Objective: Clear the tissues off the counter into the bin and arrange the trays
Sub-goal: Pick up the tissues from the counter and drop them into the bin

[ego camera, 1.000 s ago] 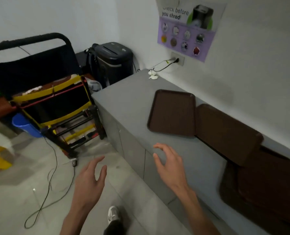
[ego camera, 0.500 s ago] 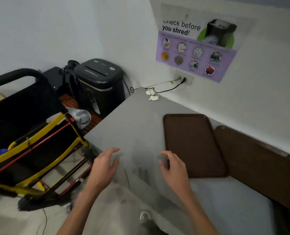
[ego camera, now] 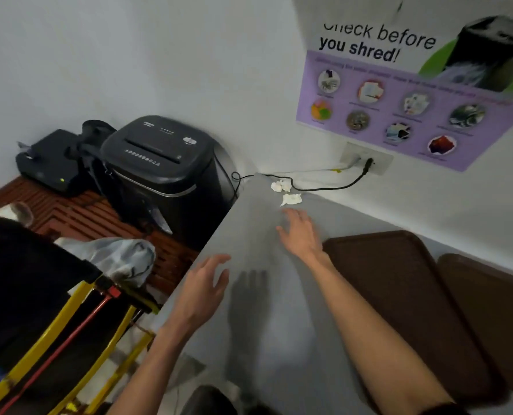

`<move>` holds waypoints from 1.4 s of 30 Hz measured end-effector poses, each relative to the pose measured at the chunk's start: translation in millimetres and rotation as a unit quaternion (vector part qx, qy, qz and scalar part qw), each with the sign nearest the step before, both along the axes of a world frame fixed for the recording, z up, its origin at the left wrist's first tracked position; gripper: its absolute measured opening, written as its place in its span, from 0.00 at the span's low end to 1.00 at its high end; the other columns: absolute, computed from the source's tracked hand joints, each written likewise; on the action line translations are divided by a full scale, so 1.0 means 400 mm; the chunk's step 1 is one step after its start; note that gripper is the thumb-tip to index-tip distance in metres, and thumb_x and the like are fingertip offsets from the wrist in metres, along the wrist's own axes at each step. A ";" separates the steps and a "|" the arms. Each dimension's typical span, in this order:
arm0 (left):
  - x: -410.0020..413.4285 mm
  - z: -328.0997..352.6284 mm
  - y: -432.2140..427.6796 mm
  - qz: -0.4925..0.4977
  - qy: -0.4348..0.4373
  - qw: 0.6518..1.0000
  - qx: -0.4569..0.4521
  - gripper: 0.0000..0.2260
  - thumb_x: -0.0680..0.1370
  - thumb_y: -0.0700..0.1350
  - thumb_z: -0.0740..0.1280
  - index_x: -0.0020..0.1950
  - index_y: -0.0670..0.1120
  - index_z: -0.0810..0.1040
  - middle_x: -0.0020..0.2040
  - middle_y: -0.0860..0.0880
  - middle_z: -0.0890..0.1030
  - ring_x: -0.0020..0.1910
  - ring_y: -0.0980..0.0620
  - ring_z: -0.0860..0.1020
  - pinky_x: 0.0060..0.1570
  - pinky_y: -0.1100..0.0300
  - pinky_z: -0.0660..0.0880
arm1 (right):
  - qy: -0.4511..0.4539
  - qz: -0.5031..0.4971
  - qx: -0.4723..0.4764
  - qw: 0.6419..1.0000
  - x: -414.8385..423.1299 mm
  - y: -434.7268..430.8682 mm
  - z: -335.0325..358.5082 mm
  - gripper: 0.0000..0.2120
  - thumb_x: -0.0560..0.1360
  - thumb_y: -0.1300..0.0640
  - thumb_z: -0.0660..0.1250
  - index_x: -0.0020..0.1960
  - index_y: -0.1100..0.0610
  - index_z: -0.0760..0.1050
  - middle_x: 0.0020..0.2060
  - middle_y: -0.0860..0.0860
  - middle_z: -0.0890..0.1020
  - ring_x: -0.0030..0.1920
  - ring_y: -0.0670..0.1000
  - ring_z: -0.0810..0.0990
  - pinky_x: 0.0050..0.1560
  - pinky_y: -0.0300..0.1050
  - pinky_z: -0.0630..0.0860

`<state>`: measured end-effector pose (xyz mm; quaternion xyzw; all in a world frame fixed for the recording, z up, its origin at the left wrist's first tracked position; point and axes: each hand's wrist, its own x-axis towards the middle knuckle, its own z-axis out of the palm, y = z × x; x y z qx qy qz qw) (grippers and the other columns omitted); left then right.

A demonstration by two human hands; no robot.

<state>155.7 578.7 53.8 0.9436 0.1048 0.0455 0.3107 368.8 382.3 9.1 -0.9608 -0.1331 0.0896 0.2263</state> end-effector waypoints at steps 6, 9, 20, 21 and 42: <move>0.182 -0.032 0.163 -0.086 0.020 0.996 0.013 0.11 0.83 0.48 0.66 0.66 0.54 0.79 0.63 0.54 0.82 0.63 0.52 0.79 0.63 0.53 0.77 | 0.011 -0.045 -0.047 0.998 0.315 0.107 -0.139 0.21 0.81 0.58 0.62 0.73 0.51 0.74 0.66 0.63 0.77 0.67 0.65 0.76 0.67 0.56 0.76; 0.268 -0.035 0.225 -0.126 0.032 0.991 0.024 0.11 0.83 0.49 0.65 0.64 0.54 0.79 0.60 0.54 0.81 0.60 0.51 0.80 0.61 0.52 0.77 | 0.003 -0.048 -0.073 0.996 0.273 0.141 -0.111 0.15 0.84 0.64 0.61 0.69 0.60 0.77 0.65 0.61 0.80 0.68 0.62 0.77 0.66 0.52 0.73; 0.711 -0.154 0.098 -0.266 0.109 0.952 0.104 0.25 0.78 0.39 0.63 0.76 0.49 0.70 0.72 0.45 0.72 0.70 0.40 0.73 0.67 0.44 0.74 | 0.018 -0.256 0.009 0.967 -0.046 0.133 -0.132 0.10 0.82 0.59 0.66 0.58 0.57 0.86 0.55 0.58 0.87 0.58 0.60 0.85 0.59 0.50 0.78; 0.749 -0.170 0.081 -0.284 0.112 0.943 0.131 0.27 0.78 0.38 0.64 0.77 0.50 0.67 0.74 0.45 0.69 0.73 0.39 0.70 0.69 0.43 0.72 | 0.010 -0.283 0.032 0.959 -0.065 0.125 -0.106 0.10 0.82 0.58 0.68 0.57 0.57 0.87 0.54 0.58 0.87 0.57 0.60 0.85 0.59 0.50 0.78; 0.756 -0.253 -0.048 -0.203 0.179 0.963 -0.003 0.13 0.78 0.43 0.65 0.61 0.46 0.81 0.51 0.51 0.80 0.50 0.54 0.80 0.50 0.63 0.74 | -0.160 -0.409 0.176 0.881 -0.374 -0.084 0.111 0.13 0.76 0.66 0.77 0.52 0.48 0.88 0.48 0.43 0.87 0.47 0.42 0.85 0.53 0.21 0.69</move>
